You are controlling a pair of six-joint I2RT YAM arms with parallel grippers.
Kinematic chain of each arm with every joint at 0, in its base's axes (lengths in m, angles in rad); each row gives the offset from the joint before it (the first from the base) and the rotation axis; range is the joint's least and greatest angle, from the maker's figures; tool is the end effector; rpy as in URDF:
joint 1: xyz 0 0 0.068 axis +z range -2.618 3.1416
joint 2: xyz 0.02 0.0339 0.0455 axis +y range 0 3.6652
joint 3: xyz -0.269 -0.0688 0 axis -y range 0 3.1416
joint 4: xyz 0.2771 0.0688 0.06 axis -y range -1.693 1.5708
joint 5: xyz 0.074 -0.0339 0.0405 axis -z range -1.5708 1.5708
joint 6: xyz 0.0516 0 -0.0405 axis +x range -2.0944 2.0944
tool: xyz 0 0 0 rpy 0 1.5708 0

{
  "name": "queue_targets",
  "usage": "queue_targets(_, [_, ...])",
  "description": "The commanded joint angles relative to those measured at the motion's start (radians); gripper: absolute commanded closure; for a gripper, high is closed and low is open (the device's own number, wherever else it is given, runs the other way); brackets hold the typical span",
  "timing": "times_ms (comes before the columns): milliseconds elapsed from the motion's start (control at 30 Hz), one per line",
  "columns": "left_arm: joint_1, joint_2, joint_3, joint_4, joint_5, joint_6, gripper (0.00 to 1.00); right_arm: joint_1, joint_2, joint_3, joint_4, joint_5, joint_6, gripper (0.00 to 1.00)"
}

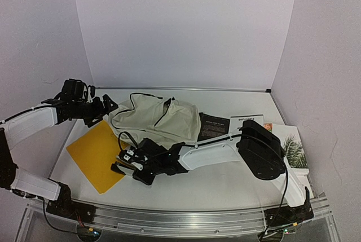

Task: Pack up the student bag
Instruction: Pick up the stationery from the center of the board.

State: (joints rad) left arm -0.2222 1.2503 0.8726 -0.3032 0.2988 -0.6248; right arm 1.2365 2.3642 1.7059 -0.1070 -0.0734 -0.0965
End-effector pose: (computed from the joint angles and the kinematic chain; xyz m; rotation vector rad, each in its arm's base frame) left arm 0.2998 -0.0833 0.2448 -0.3022 2.3177 -0.7768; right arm 0.1795 0.5285 0.0932 -1.5300 1.8837 0.6329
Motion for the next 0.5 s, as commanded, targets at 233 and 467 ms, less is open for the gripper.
queue_targets(233, [0.005, -0.096, 0.040, 0.045, 0.060, 0.087, 0.00, -0.001, -0.124, -0.034, 0.117, -0.041, 0.133, 0.98])
queue_targets(467, [0.005, -0.181, 0.056, 0.134, 0.178, 0.147, 0.00, -0.139, -0.338, -0.160, 0.279, -0.202, 0.373, 1.00])
